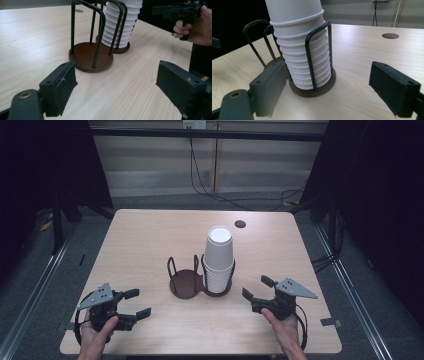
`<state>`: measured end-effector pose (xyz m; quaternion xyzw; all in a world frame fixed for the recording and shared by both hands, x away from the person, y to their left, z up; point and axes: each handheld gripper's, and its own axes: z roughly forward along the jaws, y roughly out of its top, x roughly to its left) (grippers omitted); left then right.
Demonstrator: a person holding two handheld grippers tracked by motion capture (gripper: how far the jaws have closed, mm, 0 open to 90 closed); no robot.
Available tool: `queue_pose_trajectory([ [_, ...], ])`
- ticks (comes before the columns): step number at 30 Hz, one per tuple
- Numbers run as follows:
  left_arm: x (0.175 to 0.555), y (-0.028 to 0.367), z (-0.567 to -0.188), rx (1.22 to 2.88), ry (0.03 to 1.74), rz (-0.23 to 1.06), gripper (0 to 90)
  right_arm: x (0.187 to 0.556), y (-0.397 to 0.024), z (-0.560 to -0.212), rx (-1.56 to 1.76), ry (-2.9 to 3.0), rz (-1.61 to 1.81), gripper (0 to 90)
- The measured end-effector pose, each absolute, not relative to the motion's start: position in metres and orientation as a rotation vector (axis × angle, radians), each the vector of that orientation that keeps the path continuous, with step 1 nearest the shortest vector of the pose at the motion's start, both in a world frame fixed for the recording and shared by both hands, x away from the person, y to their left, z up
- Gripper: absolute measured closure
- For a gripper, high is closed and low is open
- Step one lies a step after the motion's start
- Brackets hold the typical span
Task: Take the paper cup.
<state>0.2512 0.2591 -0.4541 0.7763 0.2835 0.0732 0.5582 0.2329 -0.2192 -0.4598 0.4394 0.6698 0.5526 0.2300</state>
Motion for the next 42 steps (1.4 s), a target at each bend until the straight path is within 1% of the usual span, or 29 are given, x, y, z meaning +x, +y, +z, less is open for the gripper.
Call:
queue_pose_trajectory([
  [7, 0.25, 0.252, -0.456, 1.874, 0.643, 0.173, 16.0, 0.235, -0.218, -0.46, 1.205, 1.901, 1.516, 14.0],
  [12, 0.247, 0.248, -0.454, 1.865, 0.627, 0.171, 16.0, 0.236, -0.214, -0.458, 1.188, 1.93, 1.512, 14.3],
  [21, 0.251, 0.256, -0.454, 1.845, 0.672, 0.176, 16.1, 0.235, -0.209, -0.449, 1.137, 2.0, 1.516, 15.6],
  [24, 0.251, 0.258, -0.455, 1.821, 0.666, 0.146, 16.1, 0.236, -0.208, -0.446, 1.13, 2.023, 1.533, 16.1],
  [26, 0.252, 0.258, -0.455, 1.815, 0.65, 0.124, 16.0, 0.237, -0.207, -0.442, 1.129, 2.051, 1.542, 15.7],
  [28, 0.251, 0.257, -0.455, 1.832, 0.651, 0.146, 16.1, 0.239, -0.207, -0.436, 1.114, 2.068, 1.533, 15.9],
  [37, 0.252, 0.255, -0.456, 1.85, 0.658, 0.147, 16.0, 0.24, -0.203, -0.422, 1.07, 2.084, 1.53, 15.5],
  [42, 0.252, 0.254, -0.456, 1.867, 0.651, 0.167, 16.1, 0.25, -0.198, -0.407, 1.043, 2.156, 1.488, 15.2],
])
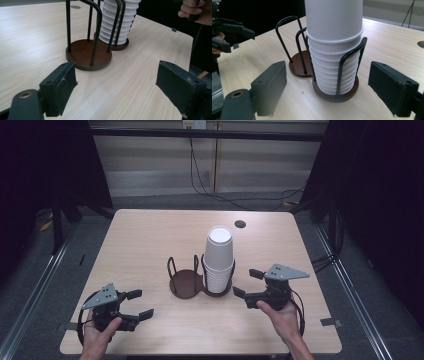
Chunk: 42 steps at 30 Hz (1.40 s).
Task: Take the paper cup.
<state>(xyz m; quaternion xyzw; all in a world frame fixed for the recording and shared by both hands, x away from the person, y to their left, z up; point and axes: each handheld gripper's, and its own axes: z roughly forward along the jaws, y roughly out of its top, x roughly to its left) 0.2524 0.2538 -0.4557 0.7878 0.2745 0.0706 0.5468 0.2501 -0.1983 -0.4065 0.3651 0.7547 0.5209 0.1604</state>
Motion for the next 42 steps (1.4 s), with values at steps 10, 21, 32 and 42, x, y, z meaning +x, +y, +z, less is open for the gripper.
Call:
queue_pose_trajectory([
  [10, 0.25, 0.253, -0.455, 1.876, 0.644, 0.159, 16.1, 0.269, -0.194, -0.386, 1.03, 2.199, 1.466, 14.2],
  [21, 0.25, 0.254, -0.454, 1.882, 0.628, 0.161, 16.4, 0.29, -0.175, -0.361, 0.982, 2.234, 1.484, 14.1],
  [32, 0.253, 0.253, -0.457, 1.866, 0.658, 0.119, 16.4, 0.308, -0.166, -0.349, 0.969, 2.269, 1.453, 14.2],
  [42, 0.252, 0.253, -0.457, 1.886, 0.653, 0.14, 16.4, 0.334, -0.154, -0.343, 0.955, 2.325, 1.434, 13.8],
])
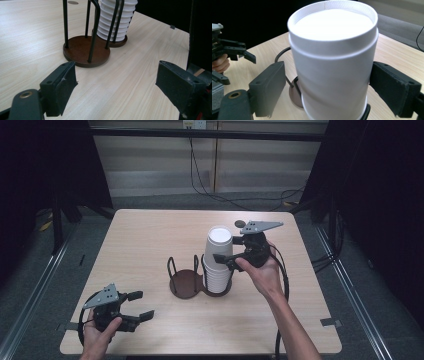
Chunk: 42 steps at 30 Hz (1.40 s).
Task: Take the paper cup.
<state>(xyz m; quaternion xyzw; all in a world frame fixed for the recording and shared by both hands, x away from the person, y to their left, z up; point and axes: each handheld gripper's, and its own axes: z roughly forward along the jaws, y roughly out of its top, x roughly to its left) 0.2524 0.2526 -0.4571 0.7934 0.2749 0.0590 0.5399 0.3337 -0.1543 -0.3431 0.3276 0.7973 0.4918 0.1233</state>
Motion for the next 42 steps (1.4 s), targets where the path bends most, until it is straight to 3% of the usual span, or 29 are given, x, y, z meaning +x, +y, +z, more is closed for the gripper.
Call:
queue_pose_trajectory([
  [12, 0.253, 0.253, -0.459, 1.893, 0.671, 0.128, 16.4, 0.354, -0.143, -0.345, 0.967, 2.37, 1.432, 14.0],
  [21, 0.253, 0.252, -0.458, 1.897, 0.656, 0.132, 16.3, 0.354, -0.138, -0.336, 0.943, 2.371, 1.399, 15.3],
  [22, 0.254, 0.252, -0.459, 1.895, 0.663, 0.13, 16.4, 0.353, -0.137, -0.335, 0.941, 2.362, 1.373, 20.0],
  [42, 0.254, 0.252, -0.459, 1.916, 0.651, 0.126, 16.4, 0.353, -0.138, -0.322, 0.911, 2.375, 1.35, 21.9],
])
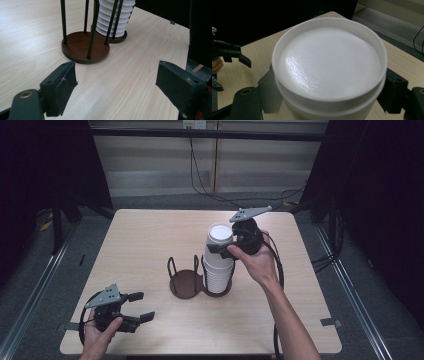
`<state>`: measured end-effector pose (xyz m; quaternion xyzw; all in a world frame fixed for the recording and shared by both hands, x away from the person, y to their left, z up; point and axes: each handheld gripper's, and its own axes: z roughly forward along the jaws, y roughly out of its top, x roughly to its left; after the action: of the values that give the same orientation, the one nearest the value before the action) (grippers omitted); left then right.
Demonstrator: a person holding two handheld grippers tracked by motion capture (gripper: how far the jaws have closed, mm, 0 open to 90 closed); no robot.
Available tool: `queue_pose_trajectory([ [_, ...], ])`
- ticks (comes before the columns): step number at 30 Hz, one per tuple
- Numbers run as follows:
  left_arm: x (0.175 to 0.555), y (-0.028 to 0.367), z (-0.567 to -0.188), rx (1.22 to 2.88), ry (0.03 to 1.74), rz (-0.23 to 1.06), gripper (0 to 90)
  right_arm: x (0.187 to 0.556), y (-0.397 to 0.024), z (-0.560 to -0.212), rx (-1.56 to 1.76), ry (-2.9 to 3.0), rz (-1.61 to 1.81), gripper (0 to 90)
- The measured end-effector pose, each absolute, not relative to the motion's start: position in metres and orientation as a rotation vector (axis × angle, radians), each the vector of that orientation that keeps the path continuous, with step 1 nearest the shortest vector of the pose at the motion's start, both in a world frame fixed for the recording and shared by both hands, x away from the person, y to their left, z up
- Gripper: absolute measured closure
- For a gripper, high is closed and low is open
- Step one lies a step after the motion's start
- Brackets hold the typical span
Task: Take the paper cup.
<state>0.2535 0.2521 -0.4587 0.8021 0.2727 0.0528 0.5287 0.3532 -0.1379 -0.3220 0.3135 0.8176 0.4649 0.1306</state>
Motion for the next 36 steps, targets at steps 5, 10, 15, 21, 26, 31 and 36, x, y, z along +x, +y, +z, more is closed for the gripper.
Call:
queue_pose_trajectory([
  [5, 0.254, 0.252, -0.459, 1.917, 0.654, 0.125, 16.4, 0.352, -0.14, -0.321, 0.912, 2.361, 1.363, 22.1],
  [10, 0.254, 0.252, -0.459, 1.917, 0.653, 0.123, 16.4, 0.35, -0.141, -0.317, 0.907, 2.34, 1.39, 22.2],
  [15, 0.253, 0.251, -0.459, 1.922, 0.662, 0.118, 16.4, 0.349, -0.143, -0.315, 0.903, 2.328, 1.402, 22.2],
  [21, 0.253, 0.251, -0.459, 1.921, 0.66, 0.115, 16.4, 0.344, -0.143, -0.307, 0.894, 2.272, 1.42, 22.3],
  [26, 0.253, 0.251, -0.459, 1.925, 0.657, 0.115, 16.4, 0.342, -0.147, -0.301, 0.902, 2.236, 1.462, 22.4],
  [31, 0.254, 0.251, -0.459, 1.932, 0.664, 0.108, 16.4, 0.34, -0.149, -0.298, 0.898, 2.214, 1.494, 22.4],
  [36, 0.254, 0.252, -0.459, 1.932, 0.672, 0.118, 16.4, 0.338, -0.151, -0.293, 0.891, 2.172, 1.55, 22.6],
])
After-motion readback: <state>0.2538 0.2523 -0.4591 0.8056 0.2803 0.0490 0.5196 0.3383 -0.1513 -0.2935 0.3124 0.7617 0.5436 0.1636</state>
